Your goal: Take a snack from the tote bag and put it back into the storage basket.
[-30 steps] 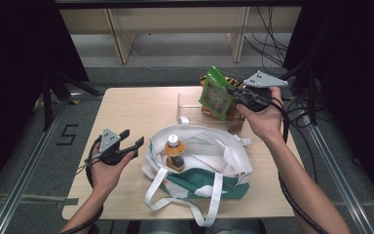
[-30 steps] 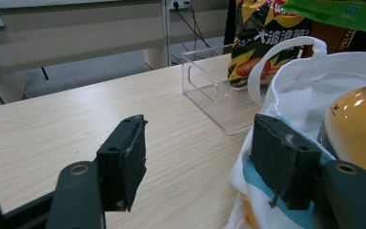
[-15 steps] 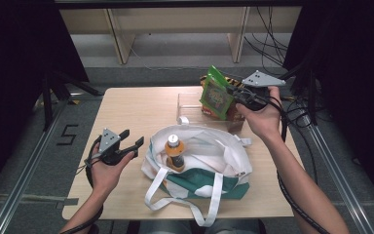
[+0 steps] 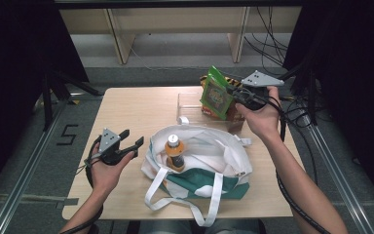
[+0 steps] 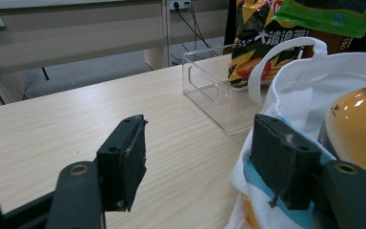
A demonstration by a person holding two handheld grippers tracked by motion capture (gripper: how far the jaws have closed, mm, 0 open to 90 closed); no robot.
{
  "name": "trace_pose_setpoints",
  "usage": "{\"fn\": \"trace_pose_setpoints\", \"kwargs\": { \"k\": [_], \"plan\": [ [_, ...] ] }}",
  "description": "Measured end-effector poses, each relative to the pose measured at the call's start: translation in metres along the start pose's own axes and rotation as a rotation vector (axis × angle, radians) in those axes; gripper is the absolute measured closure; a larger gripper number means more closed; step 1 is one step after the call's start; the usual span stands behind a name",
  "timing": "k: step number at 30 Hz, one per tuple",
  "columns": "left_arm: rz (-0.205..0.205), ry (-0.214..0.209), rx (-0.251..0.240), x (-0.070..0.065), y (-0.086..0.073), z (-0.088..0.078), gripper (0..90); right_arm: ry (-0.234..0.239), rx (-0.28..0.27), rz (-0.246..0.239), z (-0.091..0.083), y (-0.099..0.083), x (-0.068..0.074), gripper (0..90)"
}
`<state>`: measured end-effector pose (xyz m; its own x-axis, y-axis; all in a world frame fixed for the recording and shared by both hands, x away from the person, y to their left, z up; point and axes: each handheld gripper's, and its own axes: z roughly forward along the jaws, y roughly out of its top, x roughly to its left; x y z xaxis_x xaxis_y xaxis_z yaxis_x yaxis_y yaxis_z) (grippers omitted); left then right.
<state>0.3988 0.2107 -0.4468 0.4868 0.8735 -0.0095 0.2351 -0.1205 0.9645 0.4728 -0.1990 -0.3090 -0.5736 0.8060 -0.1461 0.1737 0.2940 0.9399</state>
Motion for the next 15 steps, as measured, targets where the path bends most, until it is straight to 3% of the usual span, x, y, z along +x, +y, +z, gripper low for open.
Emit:
{"fn": "trace_pose_setpoints", "kwargs": {
  "k": [15],
  "plan": [
    [-0.001,0.000,0.001,0.0000,-0.0001,0.0000,36.4,-0.009,0.001,-0.001,0.0065,-0.0011,-0.0012,90.0]
  ]
}}
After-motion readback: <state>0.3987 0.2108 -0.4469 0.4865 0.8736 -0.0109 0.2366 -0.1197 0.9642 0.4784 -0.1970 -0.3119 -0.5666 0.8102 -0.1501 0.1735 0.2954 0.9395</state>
